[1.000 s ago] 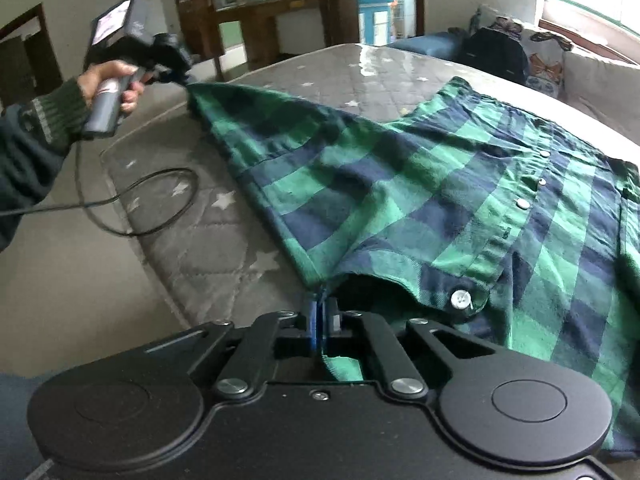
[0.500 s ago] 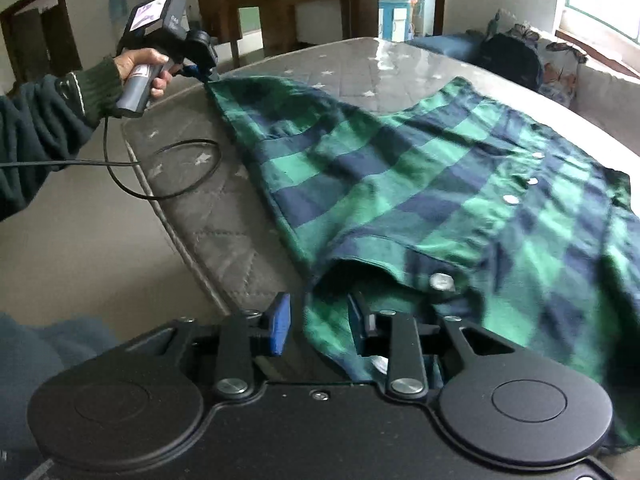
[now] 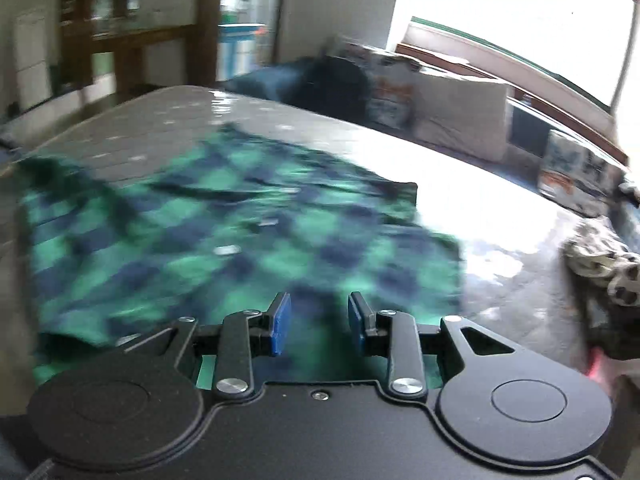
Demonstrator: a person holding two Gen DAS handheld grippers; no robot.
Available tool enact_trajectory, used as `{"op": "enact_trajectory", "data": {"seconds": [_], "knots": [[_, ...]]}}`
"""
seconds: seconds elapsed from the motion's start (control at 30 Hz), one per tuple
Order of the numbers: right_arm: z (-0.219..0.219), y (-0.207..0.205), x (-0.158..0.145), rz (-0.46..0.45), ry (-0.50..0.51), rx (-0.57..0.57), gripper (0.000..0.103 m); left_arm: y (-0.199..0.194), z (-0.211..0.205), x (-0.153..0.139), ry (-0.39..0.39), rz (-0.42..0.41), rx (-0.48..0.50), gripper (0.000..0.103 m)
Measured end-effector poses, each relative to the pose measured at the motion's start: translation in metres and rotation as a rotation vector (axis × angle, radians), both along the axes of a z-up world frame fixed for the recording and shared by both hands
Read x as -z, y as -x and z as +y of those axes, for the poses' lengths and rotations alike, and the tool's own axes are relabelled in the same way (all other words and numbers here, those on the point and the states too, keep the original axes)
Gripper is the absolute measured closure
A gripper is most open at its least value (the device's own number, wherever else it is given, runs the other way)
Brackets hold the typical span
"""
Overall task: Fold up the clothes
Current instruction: 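Grasp the other sleeve cuff with the right gripper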
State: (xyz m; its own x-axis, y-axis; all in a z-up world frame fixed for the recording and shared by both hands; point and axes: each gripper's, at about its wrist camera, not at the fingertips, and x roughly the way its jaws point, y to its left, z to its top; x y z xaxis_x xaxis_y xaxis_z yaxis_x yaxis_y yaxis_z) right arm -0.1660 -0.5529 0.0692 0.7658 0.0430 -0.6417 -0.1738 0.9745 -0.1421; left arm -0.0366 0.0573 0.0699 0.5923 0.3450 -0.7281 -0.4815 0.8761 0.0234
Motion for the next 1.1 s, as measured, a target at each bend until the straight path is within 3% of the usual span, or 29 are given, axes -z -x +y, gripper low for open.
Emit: {"op": "enact_trajectory", "data": {"seconds": [0.33,0.5,0.87,1.1], "knots": [[-0.06,-0.098,0.029,0.064,0.007,0.146,0.069,-0.007,0.006,-0.006,-0.036,0.031,-0.008,0.029],[-0.074,-0.133,0.046,0.105,-0.014,0.187,0.069,-0.01,0.013,-0.007,-0.018,0.048,-0.012,0.025],[-0.081,-0.157,0.056,0.143,-0.048,0.218,0.069,-0.007,0.012,-0.015,-0.057,0.045,0.007,0.022],[-0.08,-0.158,0.053,0.145,-0.079,0.224,0.094,-0.001,0.019,-0.02,-0.056,0.029,-0.02,0.022]]}}
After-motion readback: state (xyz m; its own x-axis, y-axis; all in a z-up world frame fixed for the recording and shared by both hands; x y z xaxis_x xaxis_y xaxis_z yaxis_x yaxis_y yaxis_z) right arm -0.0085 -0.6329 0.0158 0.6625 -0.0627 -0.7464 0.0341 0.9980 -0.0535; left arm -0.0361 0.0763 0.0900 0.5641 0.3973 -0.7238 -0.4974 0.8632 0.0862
